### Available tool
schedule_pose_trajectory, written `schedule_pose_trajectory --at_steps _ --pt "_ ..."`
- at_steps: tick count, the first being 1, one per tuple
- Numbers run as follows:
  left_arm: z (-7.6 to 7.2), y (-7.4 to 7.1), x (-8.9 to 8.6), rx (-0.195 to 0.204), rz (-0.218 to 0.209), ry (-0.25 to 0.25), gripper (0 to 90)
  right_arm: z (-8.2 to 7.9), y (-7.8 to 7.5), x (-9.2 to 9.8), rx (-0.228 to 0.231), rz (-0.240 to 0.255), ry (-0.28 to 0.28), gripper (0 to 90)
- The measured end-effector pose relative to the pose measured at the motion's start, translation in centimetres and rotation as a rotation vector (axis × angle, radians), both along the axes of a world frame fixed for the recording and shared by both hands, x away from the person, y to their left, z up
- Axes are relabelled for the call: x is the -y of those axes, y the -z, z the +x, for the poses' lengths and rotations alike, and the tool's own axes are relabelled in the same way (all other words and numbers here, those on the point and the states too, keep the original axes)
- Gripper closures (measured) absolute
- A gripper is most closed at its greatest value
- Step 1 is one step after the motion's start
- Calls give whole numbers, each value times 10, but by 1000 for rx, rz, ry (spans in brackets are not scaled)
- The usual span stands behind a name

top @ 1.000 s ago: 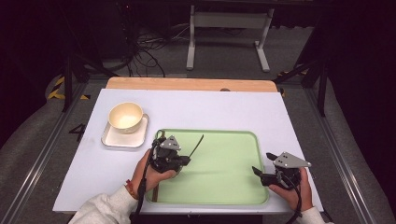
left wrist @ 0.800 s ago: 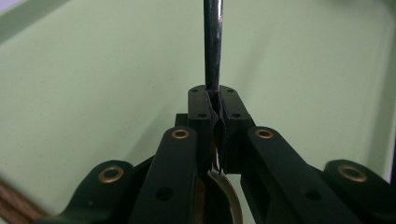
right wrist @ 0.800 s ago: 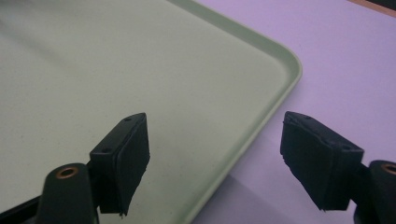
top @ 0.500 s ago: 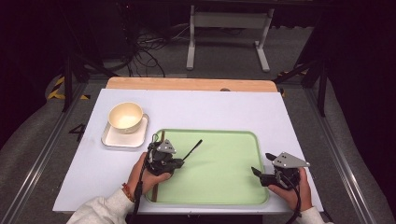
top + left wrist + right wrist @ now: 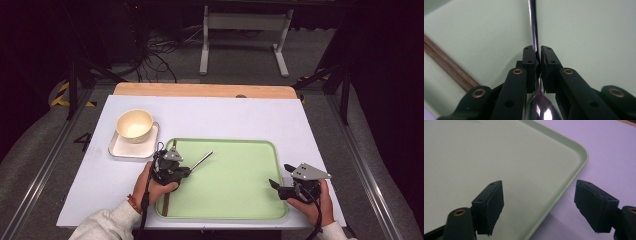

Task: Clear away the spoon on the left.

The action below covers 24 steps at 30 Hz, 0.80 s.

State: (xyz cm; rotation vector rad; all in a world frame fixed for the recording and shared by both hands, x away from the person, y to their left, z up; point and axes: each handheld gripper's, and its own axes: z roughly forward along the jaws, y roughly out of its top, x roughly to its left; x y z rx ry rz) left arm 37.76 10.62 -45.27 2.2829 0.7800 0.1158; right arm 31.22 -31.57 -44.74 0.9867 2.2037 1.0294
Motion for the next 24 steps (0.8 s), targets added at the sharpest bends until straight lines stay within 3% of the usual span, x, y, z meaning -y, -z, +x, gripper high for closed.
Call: schedule_pose_trajectory --at_steps 9,13,15,16,19,20,22,24 --pt "3 -3 6 28 19 24 746 0 0 0 -1 0 -1 239" --pt "7 -10 15 103 54 80 820 1 1 1 -5 -1 2 239" --pt "10 -12 19 104 38 117 876 1 1 0 -6 -4 2 239" --pt "12 -13 21 120 51 138 900 1 1 0 -6 -3 0 239" --pt "20 -14 29 131 41 206 900 1 2 0 -10 -5 1 239" --pt "22 -14 32 133 55 221 900 2 2 -1 -11 -7 1 239" --pt "27 -11 37 125 62 231 900 2 3 -1 -13 -8 2 239" --pt "30 -8 40 137 97 223 900 2 3 -1 -13 -10 1 239"
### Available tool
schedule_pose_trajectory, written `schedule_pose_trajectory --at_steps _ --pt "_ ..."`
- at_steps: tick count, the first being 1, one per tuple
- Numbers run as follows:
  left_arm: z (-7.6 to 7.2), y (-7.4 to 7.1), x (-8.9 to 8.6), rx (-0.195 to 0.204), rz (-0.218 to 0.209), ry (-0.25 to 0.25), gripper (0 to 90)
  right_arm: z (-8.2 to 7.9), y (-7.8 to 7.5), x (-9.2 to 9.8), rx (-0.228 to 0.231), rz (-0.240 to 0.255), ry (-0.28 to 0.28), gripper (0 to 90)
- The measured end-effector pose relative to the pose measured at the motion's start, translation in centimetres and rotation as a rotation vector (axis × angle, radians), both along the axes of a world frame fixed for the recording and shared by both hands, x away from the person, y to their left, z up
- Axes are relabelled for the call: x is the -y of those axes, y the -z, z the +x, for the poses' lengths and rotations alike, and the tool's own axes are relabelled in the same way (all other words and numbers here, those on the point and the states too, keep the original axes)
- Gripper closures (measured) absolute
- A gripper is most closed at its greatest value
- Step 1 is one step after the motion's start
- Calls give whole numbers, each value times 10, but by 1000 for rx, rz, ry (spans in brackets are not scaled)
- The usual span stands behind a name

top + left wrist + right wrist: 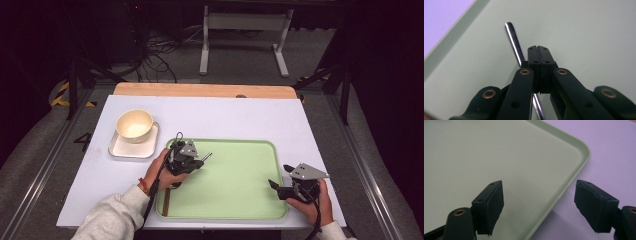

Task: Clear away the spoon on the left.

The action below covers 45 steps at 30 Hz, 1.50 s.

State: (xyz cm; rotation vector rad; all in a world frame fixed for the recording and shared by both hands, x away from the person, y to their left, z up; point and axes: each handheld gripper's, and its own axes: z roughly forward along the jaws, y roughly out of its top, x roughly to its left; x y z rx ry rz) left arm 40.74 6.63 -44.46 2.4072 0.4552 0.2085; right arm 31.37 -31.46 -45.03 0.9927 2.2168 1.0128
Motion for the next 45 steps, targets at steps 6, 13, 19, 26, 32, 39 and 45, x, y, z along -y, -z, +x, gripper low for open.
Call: schedule_pose_trajectory --at_steps 6,13,19,26,32,39,45 --pt "5 3 -6 -1 7 -34 900 -1 0 2 -2 4 5 239" --pt "8 3 -19 2 -41 -92 900 -1 0 1 -2 1 2 239" --pt "4 1 -6 20 -29 -15 900 -1 1 1 -7 -1 2 239" --pt "7 5 3 28 -5 -21 900 0 2 1 -12 -4 3 239" --pt "9 5 -1 51 28 -67 900 0 2 1 -12 -8 0 239" --pt "5 1 3 25 -54 -6 900 -1 2 1 -12 -8 0 239" --pt "5 7 8 32 -8 -7 900 -1 3 1 -17 -12 -1 238"
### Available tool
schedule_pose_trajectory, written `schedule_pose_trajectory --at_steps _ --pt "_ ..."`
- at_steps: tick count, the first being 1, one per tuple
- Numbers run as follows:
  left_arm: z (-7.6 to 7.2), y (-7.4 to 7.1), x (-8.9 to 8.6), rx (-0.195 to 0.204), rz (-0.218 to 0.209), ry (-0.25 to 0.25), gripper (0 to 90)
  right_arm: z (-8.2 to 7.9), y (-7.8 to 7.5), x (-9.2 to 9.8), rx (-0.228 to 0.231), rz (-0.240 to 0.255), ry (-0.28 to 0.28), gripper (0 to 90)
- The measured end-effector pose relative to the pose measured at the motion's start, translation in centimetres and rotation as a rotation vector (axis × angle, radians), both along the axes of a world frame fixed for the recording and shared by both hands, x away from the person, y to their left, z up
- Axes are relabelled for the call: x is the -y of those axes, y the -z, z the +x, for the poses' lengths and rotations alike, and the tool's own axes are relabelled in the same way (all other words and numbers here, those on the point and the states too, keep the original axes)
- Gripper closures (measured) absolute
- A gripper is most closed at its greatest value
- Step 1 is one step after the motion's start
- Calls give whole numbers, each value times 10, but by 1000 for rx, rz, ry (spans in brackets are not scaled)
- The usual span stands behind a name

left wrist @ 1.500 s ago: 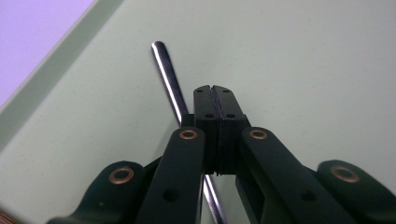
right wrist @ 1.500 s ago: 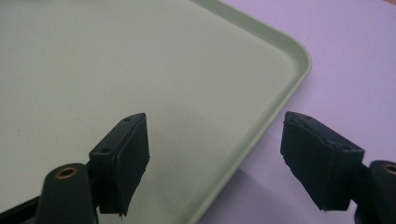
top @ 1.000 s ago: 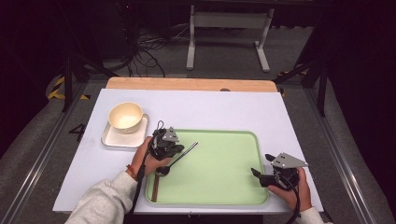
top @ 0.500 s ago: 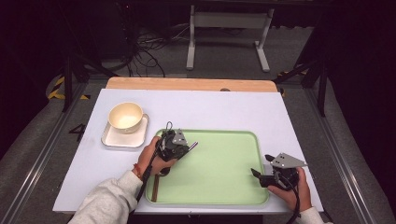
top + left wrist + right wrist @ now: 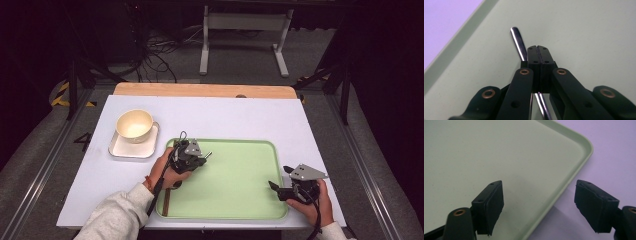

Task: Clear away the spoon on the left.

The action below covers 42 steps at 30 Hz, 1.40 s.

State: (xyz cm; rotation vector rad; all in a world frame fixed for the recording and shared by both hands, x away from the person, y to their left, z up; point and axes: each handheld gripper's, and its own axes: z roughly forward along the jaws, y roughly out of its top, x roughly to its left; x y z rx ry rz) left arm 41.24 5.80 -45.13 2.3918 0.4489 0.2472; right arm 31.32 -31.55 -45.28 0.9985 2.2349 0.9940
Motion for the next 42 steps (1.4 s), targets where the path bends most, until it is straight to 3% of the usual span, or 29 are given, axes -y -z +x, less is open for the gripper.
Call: schedule_pose_trajectory --at_steps 6,13,28,36,40,42 --pt "-4 -1 3 54 45 -40 900 0 0 0 -2 0 0 238" --pt "1 -1 -15 33 42 -101 900 0 0 1 -5 0 2 237" --pt "-6 -2 -56 2 44 -140 900 0 1 -1 -8 -8 0 235" --pt "-7 0 -64 -12 10 -127 900 0 1 -1 -7 -5 0 234" --pt "-7 -3 -69 -10 -52 -122 900 0 1 0 -2 -3 -1 235" --pt "-8 -5 -71 -3 -61 -123 900 -1 0 0 0 -1 1 235"
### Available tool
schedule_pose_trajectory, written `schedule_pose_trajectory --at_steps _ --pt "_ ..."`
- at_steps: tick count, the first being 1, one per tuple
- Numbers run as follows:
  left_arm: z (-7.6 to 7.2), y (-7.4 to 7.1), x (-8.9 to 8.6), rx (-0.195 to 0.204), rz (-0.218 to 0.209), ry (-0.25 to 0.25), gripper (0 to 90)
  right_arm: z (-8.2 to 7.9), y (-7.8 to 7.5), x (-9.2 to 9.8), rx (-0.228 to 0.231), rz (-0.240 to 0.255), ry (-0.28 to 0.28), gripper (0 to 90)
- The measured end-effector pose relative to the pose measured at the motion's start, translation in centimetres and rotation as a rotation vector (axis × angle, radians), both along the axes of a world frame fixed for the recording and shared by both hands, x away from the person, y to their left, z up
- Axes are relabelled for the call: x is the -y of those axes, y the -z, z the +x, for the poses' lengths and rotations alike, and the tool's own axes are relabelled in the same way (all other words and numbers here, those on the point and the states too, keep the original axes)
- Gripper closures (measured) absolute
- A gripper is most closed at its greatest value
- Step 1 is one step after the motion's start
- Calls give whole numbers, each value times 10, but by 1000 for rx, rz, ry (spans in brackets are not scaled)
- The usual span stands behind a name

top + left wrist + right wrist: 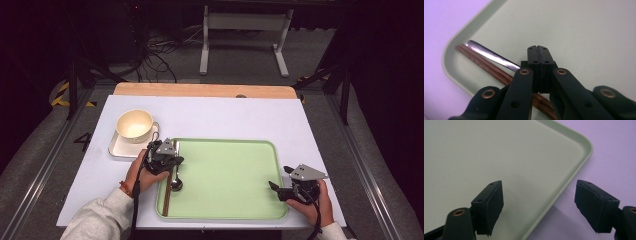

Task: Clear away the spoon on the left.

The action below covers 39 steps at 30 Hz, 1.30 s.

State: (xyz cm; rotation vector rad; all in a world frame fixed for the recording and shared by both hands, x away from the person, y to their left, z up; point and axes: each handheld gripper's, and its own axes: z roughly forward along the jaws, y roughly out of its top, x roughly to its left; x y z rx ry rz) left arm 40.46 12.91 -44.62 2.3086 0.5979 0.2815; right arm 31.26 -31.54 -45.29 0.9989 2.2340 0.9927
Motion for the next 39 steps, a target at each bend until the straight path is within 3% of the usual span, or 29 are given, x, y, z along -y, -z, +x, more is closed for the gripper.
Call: schedule_pose_trajectory --at_steps 5,7,8,25,34,37,39 --pt "-2 -4 -6 8 -17 -4 900 0 0 1 0 2 0 234" --pt "-2 -6 -11 5 -59 16 900 0 -1 1 5 1 -2 234" --pt "-2 -6 -11 5 -59 16 900 0 -1 1 5 1 -2 234" --pt "-12 -32 -41 102 -113 -22 875 -2 -4 1 21 5 -1 235" --pt "-13 -40 -57 127 -131 -44 820 -2 -4 0 21 4 -2 235" --pt "-13 -43 -61 144 -129 -52 782 -2 -4 0 21 4 -2 235" --pt "-12 -45 -65 136 -150 -66 727 -2 -4 0 21 4 -2 235"
